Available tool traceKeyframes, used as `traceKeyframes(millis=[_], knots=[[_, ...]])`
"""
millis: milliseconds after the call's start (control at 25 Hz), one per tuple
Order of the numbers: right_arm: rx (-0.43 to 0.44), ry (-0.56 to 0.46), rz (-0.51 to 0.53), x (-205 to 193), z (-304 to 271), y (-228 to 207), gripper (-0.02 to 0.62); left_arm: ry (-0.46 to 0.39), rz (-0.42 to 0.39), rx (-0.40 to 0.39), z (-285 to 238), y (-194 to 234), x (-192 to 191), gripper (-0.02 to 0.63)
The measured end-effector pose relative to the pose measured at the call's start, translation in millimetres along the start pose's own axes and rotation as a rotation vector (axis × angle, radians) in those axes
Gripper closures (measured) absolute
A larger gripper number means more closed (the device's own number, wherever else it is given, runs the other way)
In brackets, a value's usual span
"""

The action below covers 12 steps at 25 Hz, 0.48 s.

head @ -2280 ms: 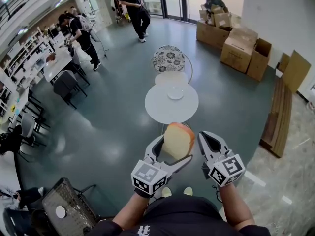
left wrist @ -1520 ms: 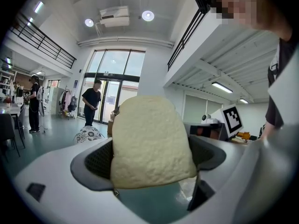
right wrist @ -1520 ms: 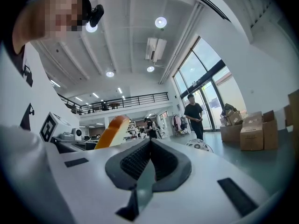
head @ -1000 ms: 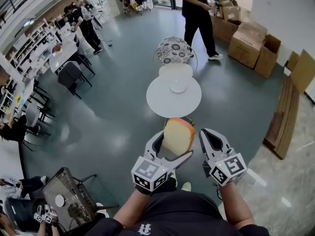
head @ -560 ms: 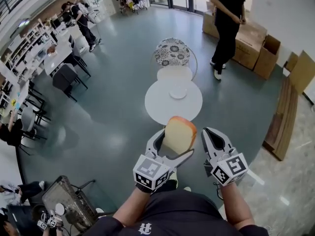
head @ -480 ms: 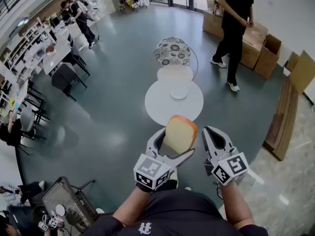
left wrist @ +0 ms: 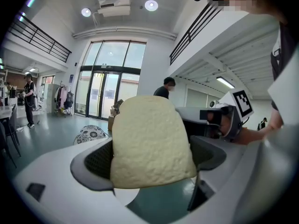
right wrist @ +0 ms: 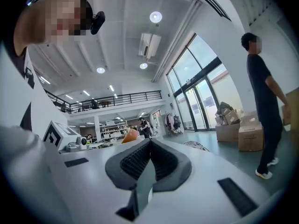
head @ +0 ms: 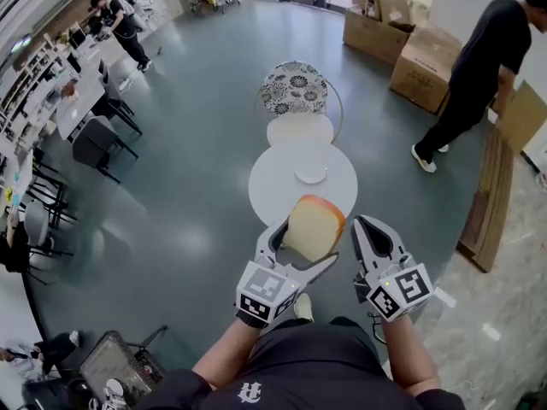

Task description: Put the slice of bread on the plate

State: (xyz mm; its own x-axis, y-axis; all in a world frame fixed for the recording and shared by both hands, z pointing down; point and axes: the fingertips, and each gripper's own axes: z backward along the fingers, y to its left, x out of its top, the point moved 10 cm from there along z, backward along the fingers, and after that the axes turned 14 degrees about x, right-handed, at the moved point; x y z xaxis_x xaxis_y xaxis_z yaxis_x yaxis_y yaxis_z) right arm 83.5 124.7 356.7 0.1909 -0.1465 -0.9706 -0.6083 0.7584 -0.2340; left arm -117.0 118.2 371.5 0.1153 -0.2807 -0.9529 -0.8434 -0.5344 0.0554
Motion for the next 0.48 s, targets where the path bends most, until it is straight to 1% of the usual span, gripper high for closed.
traceKeyframes(millis=[240,480], knots=[[-0.02,-0.002,-0.012,3.0,-24.5,-20.2,0.589,0.027,-0.008,-0.004,-32.8,28.8,3.1,0.089],[-0.018,-0.012,-0.038,1.0,-49.9,-58.4,0.589,0.062,-0.001,0.009,-74.3,54.3,-0.3,0.089]])
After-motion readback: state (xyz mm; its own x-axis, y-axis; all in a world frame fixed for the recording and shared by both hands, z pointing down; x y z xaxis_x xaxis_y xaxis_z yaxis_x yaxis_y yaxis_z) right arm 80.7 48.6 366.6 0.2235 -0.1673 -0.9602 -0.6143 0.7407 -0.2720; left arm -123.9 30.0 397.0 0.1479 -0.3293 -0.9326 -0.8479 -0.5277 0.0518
